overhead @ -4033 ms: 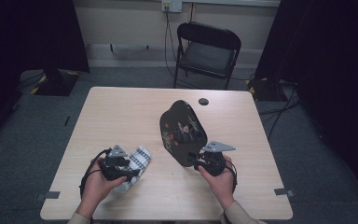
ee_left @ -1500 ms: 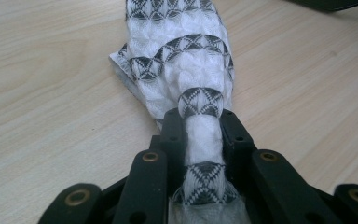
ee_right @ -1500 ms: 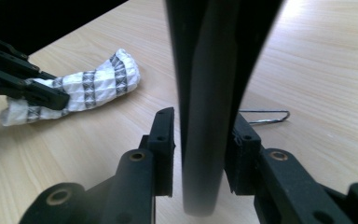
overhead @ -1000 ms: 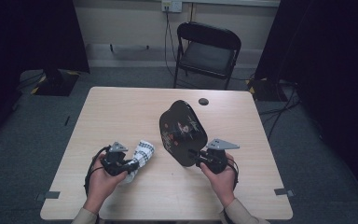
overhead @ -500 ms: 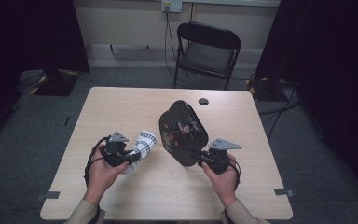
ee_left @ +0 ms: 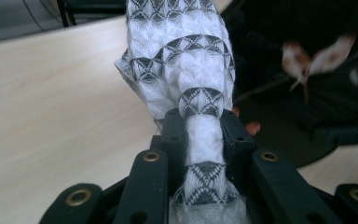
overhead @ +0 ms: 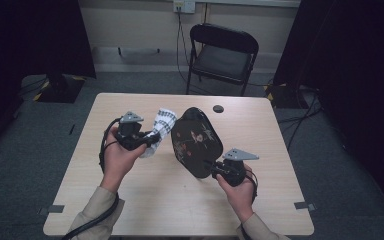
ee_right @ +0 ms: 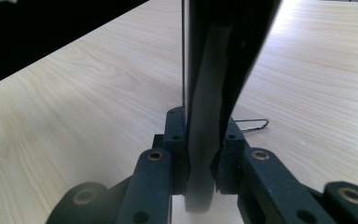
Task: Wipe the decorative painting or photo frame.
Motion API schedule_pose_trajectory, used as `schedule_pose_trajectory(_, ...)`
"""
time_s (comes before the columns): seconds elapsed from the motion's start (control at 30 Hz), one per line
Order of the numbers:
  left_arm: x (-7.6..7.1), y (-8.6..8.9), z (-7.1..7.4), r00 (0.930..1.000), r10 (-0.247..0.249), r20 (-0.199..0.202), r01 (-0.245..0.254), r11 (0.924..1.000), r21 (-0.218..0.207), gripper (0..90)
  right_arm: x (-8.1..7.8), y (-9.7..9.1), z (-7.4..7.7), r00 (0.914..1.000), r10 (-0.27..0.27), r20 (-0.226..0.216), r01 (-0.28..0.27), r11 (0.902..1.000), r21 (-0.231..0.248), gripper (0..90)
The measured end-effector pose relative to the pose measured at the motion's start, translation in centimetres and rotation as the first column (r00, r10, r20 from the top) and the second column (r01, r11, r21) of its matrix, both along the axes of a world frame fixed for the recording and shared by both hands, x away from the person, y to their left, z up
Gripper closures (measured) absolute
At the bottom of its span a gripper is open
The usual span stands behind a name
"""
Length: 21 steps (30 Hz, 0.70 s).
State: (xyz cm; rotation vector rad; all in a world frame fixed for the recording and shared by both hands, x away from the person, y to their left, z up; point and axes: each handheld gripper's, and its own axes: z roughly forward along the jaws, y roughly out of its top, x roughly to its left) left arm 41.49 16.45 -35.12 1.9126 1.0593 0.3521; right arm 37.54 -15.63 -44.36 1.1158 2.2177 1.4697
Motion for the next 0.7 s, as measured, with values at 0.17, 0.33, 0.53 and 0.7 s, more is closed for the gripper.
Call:
schedule_pose_trajectory(0.17,1.7,-1.4,-0.4,0.9999,-0.011,-0.001,0.011,0.9999,-0.006,74.7,0.0,0.0,0.0,0.9999,0.012,-0.002,-0.012,0.9999,-0.001,78.6)
schedule_pose_trajectory(0.33,2.5,-2.2,-2.4,0.9994,-0.024,-0.024,0.024,0.9997,0.011,74.9,0.0,0.0,0.0,0.9999,0.016,-0.002,-0.016,0.9999,-0.002,78.7)
schedule_pose_trajectory(0.53,2.6,-2.2,-4.2,0.9983,-0.016,-0.057,0.017,0.9994,0.03,75.0,0.1,-0.2,0.0,0.9997,0.022,0.0,-0.022,0.9997,-0.004,78.6)
schedule_pose_trajectory(0.7,1.9,-2.5,-6.0,0.9967,-0.025,-0.078,0.03,0.9974,0.065,75.1,0.2,-0.4,0.1,0.9997,0.023,-0.004,-0.023,0.9997,-0.006,78.6)
